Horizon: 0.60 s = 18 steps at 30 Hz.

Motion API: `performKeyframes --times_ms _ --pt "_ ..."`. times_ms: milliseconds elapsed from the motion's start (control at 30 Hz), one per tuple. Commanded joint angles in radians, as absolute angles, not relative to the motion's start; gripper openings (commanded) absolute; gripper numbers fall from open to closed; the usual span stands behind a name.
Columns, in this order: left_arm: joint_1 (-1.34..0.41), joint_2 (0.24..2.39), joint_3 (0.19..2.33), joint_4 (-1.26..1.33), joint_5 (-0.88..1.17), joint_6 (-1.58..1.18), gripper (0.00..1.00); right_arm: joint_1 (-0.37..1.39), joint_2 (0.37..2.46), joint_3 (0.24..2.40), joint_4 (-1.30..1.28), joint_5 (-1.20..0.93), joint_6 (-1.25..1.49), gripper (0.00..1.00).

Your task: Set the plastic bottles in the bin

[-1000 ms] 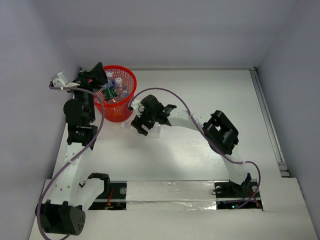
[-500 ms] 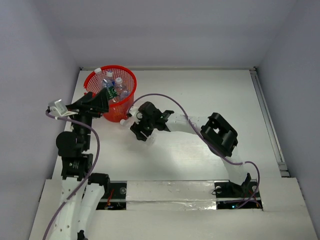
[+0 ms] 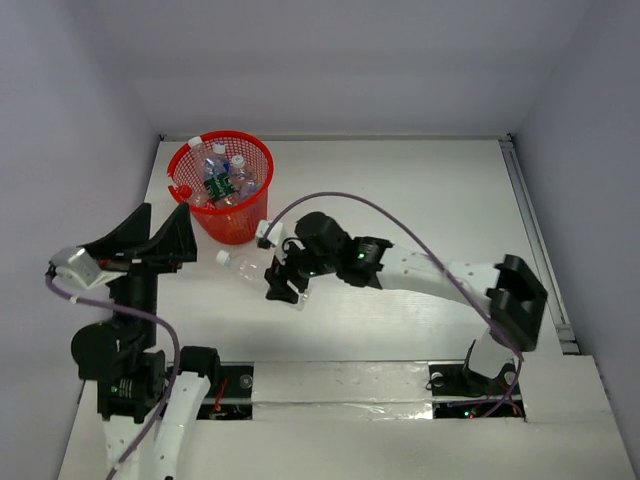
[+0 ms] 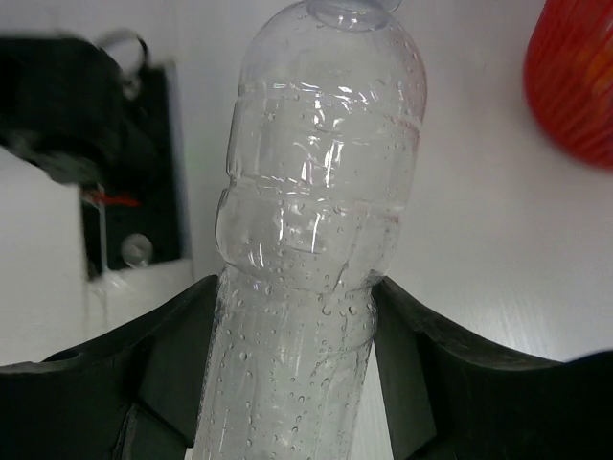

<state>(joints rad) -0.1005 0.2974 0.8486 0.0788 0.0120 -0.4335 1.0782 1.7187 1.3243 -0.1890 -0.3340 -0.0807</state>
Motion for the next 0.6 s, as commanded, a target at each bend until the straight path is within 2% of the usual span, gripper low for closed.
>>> performKeyframes --times_ms 0,67,200,433,567 --pt "-0.114 0.250 0.890 0.069 0.026 -0.399 0.84 1.068 1.557 1.327 -0.012 -0.347 -0.034 0.56" --pt "-0.126 0.233 0.881 0.061 0.017 -0.399 0.84 1.068 1.529 1.348 0.063 -0.287 -0.023 0.56" --pt "-0.149 0.193 0.815 0.055 -0.032 -0.390 0.84 1.068 1.574 1.530 0.118 -0.141 -0.015 0.56" --pt "-0.202 0.135 0.681 0.058 -0.081 -0.385 0.84 0.951 1.842 1.774 0.368 -0.055 0.181 0.53" --pt "-0.222 0.104 0.673 0.063 -0.138 -0.347 0.84 0.896 2.040 2.027 0.416 -0.032 0.290 0.53"
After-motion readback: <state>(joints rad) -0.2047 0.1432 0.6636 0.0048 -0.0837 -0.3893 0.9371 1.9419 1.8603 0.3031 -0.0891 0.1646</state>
